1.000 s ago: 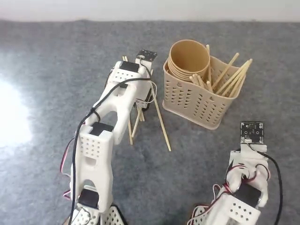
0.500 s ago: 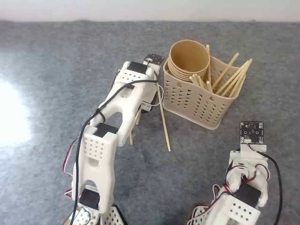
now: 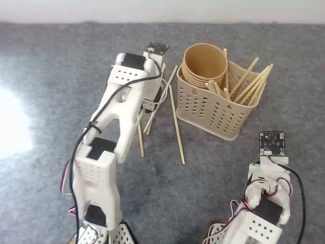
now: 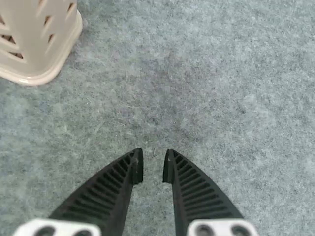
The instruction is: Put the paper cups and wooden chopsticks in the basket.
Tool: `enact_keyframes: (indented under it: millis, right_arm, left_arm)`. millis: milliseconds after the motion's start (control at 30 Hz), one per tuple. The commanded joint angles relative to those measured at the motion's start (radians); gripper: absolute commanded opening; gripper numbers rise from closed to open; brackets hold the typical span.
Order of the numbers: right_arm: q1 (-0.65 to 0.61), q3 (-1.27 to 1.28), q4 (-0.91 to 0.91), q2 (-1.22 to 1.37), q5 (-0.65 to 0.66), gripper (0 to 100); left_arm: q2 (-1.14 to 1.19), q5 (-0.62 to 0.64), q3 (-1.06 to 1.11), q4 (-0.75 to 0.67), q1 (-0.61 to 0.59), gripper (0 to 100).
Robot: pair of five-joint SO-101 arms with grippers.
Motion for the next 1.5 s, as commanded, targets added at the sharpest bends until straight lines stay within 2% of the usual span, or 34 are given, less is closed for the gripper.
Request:
enact_keyframes:
  millis: [0,200,367,533,733,1100,1233,1467]
  right_arm:
    - [-0.01,0.008,-0.022,-0.015,0.017,8.0]
    - [-0.047,0.017,-0.022,-0.015,0.021,8.0]
    - [-0.05,0.017,-0.022,-0.015,0.021,8.0]
    - [-0.05,0.02,-0.022,-0.015,0.021,8.0]
    - [-0.051,0.02,-0.022,-0.015,0.021,8.0]
    - [-0.051,0.02,-0.022,-0.015,0.021,8.0]
    - [-0.051,0.02,-0.022,-0.015,0.021,8.0]
    - [-0.053,0.02,-0.022,-0.015,0.021,8.0]
  left_arm:
    - [-0.146,0.002,-0.044,0.015,-0.038,1]
    - [-0.308,0.003,-0.041,0.043,-0.041,1]
    - [-0.47,0.069,-0.041,0.04,0.038,1]
    - [-0.601,0.175,-0.041,-0.028,0.152,1]
    - [-0.681,0.287,-0.045,-0.072,0.212,1]
    - [-0.813,0.408,-0.018,-0.253,0.387,1]
    - [-0.819,0.414,0.142,-0.396,0.456,1]
    - [-0.85,0.302,0.49,-0.961,0.542,1]
